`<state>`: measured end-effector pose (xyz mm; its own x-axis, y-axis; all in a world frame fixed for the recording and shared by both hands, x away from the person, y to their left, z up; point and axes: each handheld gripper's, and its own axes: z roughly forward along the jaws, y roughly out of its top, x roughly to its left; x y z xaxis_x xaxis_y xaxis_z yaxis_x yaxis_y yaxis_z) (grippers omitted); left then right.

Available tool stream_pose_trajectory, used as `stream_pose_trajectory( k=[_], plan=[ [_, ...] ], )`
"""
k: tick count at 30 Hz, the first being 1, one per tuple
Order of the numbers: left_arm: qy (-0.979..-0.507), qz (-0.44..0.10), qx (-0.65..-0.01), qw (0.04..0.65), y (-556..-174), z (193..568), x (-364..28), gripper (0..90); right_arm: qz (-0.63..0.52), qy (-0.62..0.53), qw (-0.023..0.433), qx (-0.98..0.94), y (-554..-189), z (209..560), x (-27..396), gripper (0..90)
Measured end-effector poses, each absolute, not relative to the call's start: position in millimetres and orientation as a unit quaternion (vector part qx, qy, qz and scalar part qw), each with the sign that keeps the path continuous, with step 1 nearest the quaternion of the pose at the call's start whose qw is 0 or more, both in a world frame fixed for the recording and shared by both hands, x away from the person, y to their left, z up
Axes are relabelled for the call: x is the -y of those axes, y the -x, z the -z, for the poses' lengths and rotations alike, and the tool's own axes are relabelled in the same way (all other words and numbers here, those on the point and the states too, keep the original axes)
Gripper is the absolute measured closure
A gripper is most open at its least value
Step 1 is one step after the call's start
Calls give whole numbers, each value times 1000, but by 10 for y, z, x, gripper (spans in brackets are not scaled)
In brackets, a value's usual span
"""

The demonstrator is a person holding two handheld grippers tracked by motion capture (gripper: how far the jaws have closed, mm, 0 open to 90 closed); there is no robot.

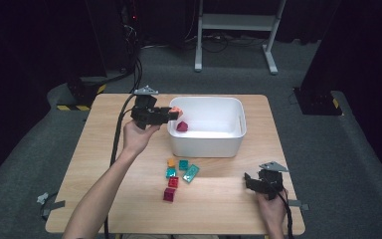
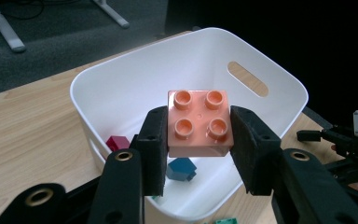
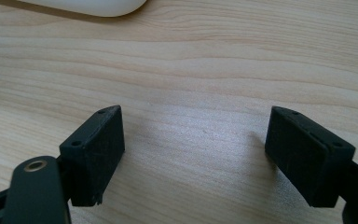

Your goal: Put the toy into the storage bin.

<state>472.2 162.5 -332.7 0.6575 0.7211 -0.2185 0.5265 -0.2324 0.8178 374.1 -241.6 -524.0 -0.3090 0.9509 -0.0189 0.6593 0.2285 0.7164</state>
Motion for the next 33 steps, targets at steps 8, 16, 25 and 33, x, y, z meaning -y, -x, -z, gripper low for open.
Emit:
stream_pose_trajectory(
  k=[8, 16, 25, 33],
  plan=[
    [-784, -105, -396, 466, -4836, 3305, -1477, 584, -310, -538, 236, -747, -3742, 5241, 2416, 196],
    [-790, -105, -400, 452, -4946, 3372, -1357, 583, -309, -539, 235, -748, -3741, 5240, 2416, 196],
    [-795, -102, -405, 440, -5022, 3470, -1288, 582, -310, -538, 236, -747, -3742, 5241, 2416, 196],
    [-802, -100, -407, 426, -5070, 3535, -1220, 581, -309, -538, 236, -748, -3741, 5240, 2416, 196]
  ],
)
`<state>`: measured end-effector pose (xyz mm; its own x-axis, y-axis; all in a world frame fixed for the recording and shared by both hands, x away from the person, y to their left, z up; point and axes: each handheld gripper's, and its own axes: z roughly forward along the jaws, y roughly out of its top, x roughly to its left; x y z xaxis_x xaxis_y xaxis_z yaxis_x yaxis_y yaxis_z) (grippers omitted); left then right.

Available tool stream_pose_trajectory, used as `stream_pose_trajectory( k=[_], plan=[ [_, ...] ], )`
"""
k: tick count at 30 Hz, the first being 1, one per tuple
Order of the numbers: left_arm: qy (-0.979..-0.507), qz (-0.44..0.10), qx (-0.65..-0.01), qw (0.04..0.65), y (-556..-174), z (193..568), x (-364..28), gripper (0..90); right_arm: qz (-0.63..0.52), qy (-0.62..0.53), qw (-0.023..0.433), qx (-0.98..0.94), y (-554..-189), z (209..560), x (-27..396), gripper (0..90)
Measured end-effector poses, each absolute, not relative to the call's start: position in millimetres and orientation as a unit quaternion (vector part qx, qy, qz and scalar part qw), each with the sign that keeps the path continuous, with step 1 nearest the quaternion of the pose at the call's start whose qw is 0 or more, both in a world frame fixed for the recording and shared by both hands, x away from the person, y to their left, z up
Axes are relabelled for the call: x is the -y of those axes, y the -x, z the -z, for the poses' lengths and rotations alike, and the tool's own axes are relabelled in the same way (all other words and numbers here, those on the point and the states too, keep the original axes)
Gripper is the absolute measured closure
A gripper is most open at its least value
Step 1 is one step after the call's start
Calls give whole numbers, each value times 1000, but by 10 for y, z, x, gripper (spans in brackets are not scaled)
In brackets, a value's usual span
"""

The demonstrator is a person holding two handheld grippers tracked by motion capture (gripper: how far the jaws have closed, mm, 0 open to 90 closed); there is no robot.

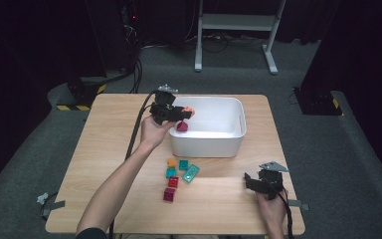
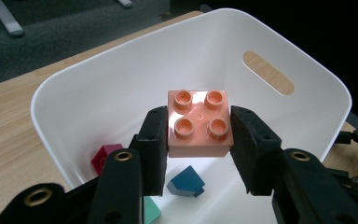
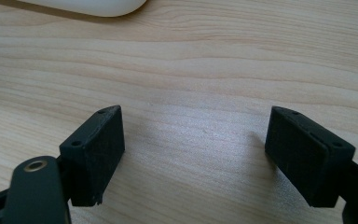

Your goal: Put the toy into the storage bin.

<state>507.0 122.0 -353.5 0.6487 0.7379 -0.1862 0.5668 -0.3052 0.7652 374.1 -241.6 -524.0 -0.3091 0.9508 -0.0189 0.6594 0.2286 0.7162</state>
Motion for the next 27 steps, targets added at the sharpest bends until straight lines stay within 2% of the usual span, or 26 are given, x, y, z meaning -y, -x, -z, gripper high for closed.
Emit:
stream_pose_trajectory(
  k=[10, 18, 27],
  plan=[
    [-809, -104, -405, 413, -5099, 3592, -1162, 575, -309, -539, 235, -748, -3741, 5240, 2416, 196],
    [-810, -117, -400, 412, -5045, 3561, -1164, 453, -310, -539, 235, -747, -3741, 5240, 2416, 196],
    [-805, -137, -394, 422, -4831, 3494, -1318, 412, -310, -539, 235, -747, -3741, 5241, 2416, 196]
  ],
)
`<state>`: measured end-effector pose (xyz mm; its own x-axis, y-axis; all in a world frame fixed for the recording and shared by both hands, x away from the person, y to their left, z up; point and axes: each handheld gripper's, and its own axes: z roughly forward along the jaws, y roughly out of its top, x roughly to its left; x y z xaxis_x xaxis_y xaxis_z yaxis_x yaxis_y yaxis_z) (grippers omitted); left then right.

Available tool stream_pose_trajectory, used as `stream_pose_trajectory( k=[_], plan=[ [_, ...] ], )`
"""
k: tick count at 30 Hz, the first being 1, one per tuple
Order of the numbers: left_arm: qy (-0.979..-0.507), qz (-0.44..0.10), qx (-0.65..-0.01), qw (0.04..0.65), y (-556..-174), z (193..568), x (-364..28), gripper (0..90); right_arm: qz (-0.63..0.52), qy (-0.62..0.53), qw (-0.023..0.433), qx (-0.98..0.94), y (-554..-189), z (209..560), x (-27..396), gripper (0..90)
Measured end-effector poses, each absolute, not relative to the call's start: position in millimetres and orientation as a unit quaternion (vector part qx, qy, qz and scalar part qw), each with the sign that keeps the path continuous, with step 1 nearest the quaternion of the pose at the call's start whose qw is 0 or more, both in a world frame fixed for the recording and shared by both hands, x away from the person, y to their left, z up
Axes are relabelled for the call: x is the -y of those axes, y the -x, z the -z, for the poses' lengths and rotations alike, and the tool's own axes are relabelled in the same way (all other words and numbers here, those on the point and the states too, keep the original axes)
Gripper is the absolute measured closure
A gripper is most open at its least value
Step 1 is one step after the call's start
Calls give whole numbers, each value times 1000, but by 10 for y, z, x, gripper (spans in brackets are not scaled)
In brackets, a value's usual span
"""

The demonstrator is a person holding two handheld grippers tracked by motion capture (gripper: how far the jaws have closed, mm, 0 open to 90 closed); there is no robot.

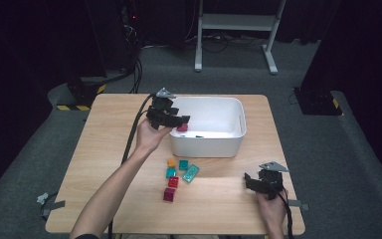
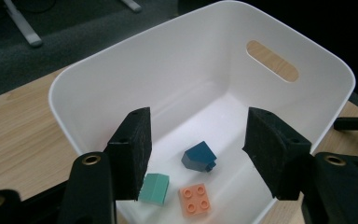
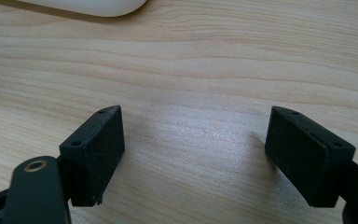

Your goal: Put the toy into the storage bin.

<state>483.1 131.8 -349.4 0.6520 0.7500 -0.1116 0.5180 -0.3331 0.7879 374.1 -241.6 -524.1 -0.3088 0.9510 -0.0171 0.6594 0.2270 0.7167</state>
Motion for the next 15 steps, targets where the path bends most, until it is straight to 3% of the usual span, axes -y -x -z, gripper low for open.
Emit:
stream_pose_trajectory(
  k=[15],
  plan=[
    [-786, -149, -413, 436, -4340, 3578, -1892, 382, -310, -538, 235, -748, -3742, 5240, 2417, 196]
  ],
)
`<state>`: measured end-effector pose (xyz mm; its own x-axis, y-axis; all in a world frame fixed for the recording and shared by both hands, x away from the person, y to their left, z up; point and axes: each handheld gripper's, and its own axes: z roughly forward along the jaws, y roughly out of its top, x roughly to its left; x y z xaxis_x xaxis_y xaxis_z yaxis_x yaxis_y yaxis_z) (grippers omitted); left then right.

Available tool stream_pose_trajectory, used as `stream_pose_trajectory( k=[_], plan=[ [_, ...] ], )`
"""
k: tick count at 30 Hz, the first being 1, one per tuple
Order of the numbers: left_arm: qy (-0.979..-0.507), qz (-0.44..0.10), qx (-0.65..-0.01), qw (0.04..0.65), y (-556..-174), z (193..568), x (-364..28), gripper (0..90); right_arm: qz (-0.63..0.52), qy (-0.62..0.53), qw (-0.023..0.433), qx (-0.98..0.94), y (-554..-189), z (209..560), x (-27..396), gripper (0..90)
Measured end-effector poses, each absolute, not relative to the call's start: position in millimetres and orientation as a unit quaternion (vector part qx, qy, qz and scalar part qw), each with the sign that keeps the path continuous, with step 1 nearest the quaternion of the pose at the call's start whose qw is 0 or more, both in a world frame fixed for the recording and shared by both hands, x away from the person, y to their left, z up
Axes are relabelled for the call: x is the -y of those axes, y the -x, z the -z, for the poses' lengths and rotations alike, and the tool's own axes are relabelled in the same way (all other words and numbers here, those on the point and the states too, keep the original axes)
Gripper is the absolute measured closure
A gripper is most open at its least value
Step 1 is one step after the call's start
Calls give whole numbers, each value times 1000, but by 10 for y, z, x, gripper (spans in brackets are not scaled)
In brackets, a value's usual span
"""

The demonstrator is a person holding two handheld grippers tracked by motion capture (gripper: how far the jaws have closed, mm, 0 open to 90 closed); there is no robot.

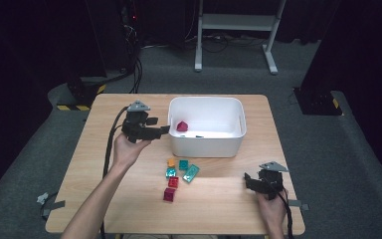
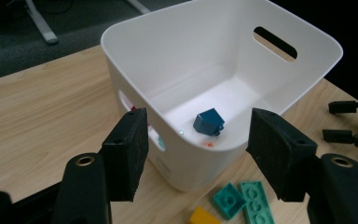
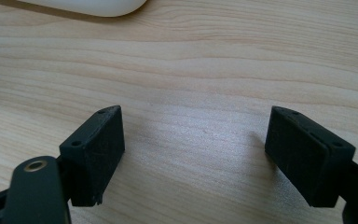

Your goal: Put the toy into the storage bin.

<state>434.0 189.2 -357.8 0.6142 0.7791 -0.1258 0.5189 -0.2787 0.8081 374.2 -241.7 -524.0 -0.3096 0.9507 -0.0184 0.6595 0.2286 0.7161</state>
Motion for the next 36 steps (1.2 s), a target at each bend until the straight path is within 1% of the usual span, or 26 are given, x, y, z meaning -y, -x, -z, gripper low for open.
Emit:
stream_pose_trajectory(
  k=[4, 8, 14, 19, 23, 28, 36],
  plan=[
    [-784, -138, -419, 436, -4221, 3682, -2015, 383, -310, -538, 235, -748, -3742, 5240, 2416, 196],
    [-792, -130, -419, 424, -4132, 3828, -2093, 377, -310, -538, 235, -748, -3742, 5240, 2417, 196],
    [-786, -115, -420, 439, -4041, 4021, -2161, 370, -310, -539, 235, -748, -3742, 5240, 2416, 195],
    [-793, -99, -411, 438, -4005, 4184, -2114, 338, -310, -540, 235, -747, -3745, 5240, 2415, 195],
    [-808, -83, -403, 421, -3995, 4339, -2036, 323, -309, -540, 235, -746, -3746, 5240, 2415, 195],
    [-810, -69, -406, 418, -4032, 4520, -1965, 328, -309, -540, 235, -746, -3746, 5240, 2414, 195],
    [-818, -72, -405, 403, -4102, 4729, -1854, 343, -309, -540, 235, -746, -3746, 5240, 2414, 195]
  ],
)
